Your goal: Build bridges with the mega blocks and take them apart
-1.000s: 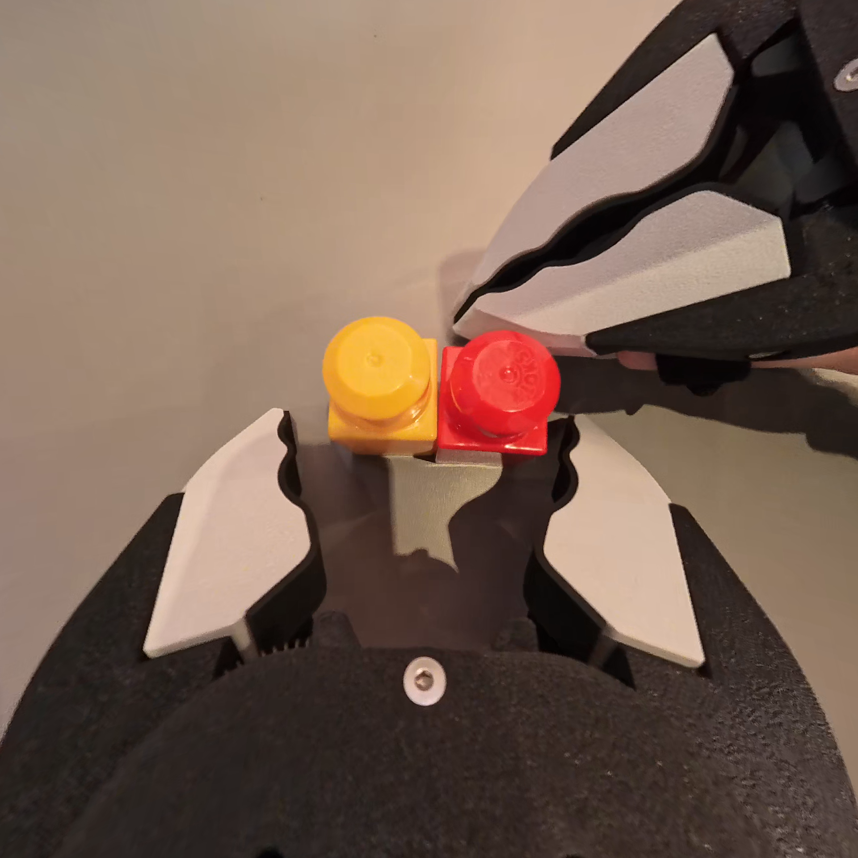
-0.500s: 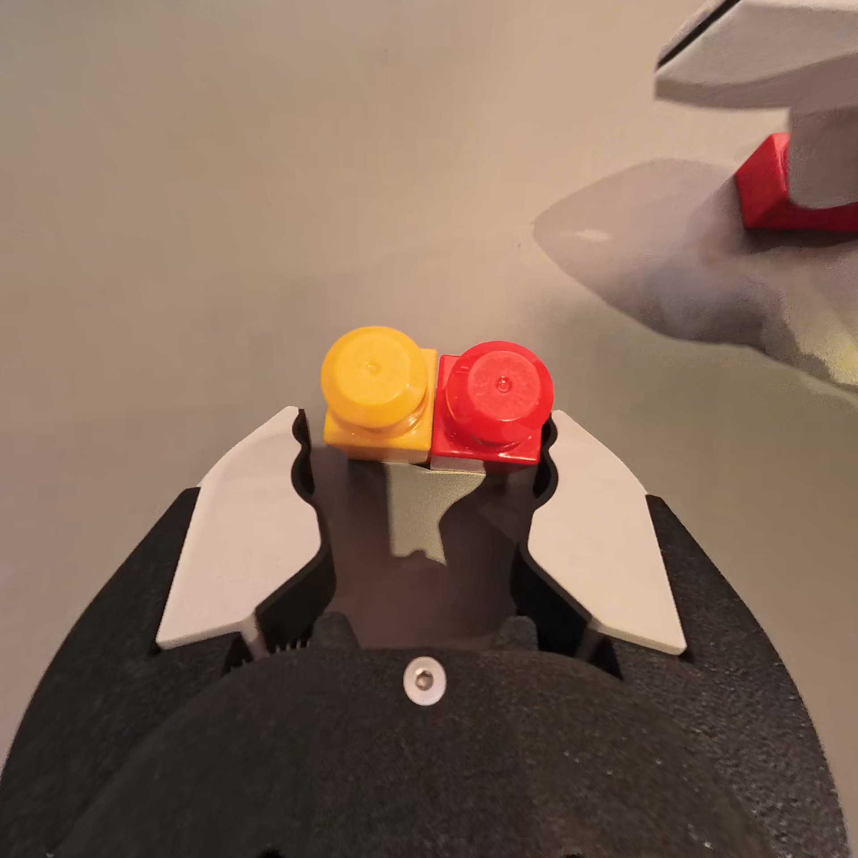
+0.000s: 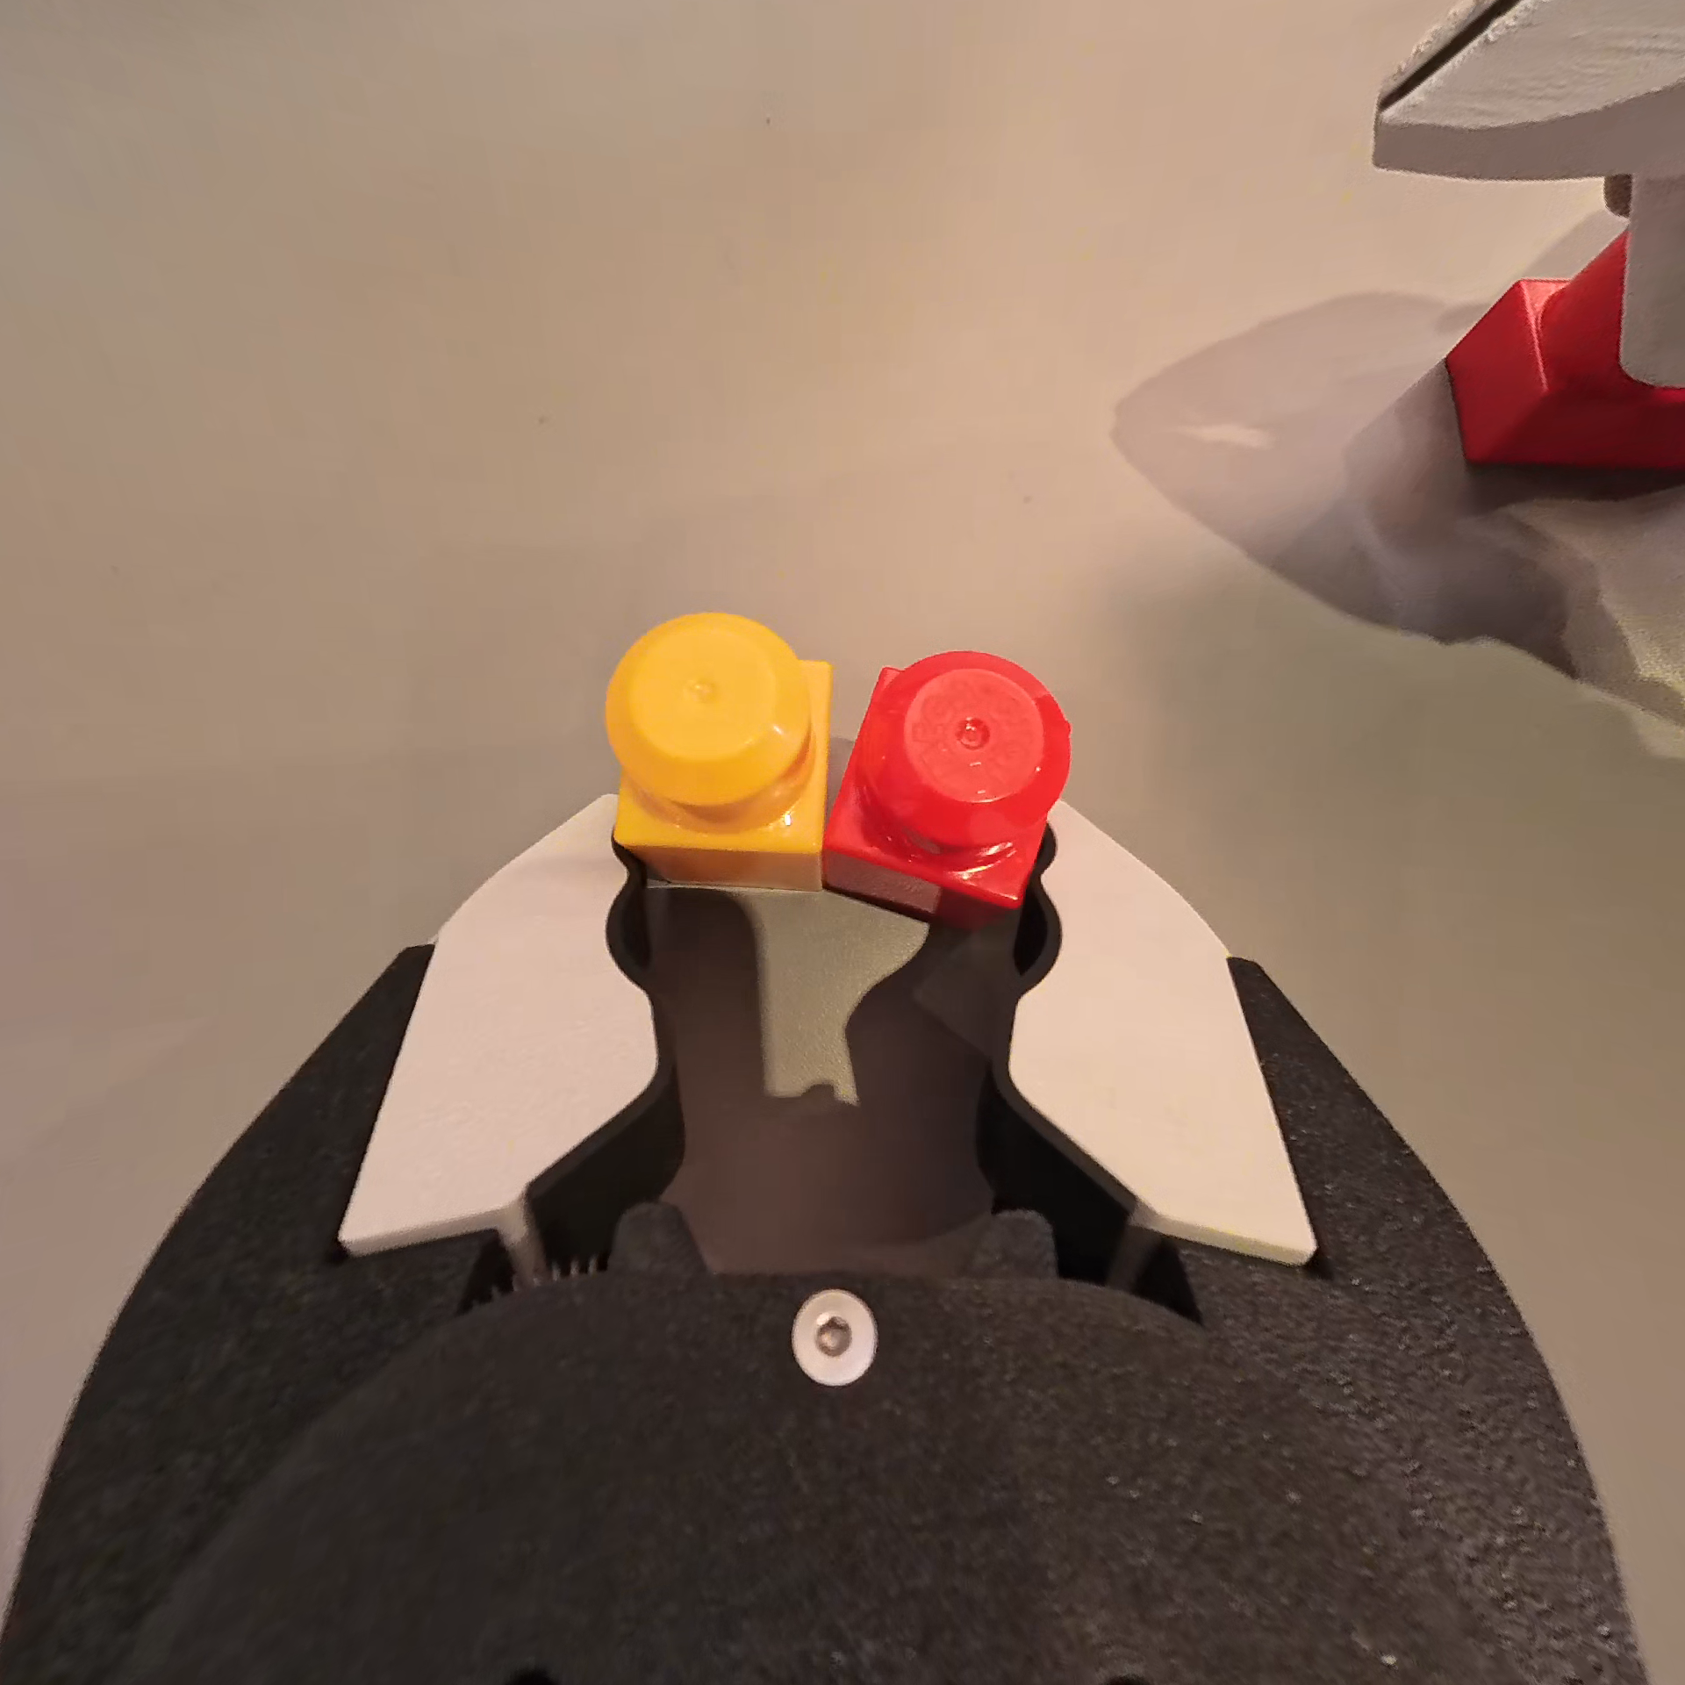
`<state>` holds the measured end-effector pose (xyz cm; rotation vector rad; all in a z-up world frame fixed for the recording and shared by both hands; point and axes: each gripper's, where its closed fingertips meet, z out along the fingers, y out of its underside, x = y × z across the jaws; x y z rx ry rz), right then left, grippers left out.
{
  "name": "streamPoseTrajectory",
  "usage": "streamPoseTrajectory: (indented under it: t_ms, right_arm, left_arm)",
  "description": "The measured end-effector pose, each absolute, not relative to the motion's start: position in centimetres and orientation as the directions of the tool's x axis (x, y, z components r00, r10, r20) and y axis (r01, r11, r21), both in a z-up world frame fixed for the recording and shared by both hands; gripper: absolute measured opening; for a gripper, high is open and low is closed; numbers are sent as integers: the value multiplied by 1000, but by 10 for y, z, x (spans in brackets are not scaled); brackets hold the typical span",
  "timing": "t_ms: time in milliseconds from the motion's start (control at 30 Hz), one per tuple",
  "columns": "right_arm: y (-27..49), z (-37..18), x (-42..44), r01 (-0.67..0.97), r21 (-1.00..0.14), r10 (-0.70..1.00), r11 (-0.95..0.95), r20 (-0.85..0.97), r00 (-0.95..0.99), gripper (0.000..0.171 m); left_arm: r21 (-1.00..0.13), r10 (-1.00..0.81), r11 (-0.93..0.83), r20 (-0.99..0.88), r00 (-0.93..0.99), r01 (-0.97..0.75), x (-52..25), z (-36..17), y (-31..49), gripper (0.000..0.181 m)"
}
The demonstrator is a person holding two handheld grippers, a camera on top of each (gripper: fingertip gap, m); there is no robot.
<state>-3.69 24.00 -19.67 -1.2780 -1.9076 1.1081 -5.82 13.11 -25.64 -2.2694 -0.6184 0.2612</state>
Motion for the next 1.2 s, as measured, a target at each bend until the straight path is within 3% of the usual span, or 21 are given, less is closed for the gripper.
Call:
streamPoseTrajectory:
  t_ms: [233, 400, 567, 1000, 1200]
  right_arm:
    - [221, -200, -36, 439, -868, 896, 231, 13, -444, 0]
    - [210, -205, -35, 444, -854, 879, 270, 31, -475, 0]
    - [208, -208, -34, 453, -850, 874, 270, 19, -485, 0]
    - [184, -208, -53, 463, -855, 835, 233, -68, -546, 0]
    - [160, -222, -76, 541, -812, 762, 219, -203, -614, 0]
  left_arm:
    - [-720, 483, -607, 0, 876, 335, -59, -256, 132, 80]
    - [-711, 430, -635, -1, 903, 302, -62, -258, 134, 96]
    - [-717, 370, -649, -5, 929, 254, -61, -257, 140, 85]
    - [-716, 313, -663, 0, 950, 219, -63, -257, 142, 85]
    - [-715, 278, -671, 1, 960, 196, -60, -257, 140, 85]
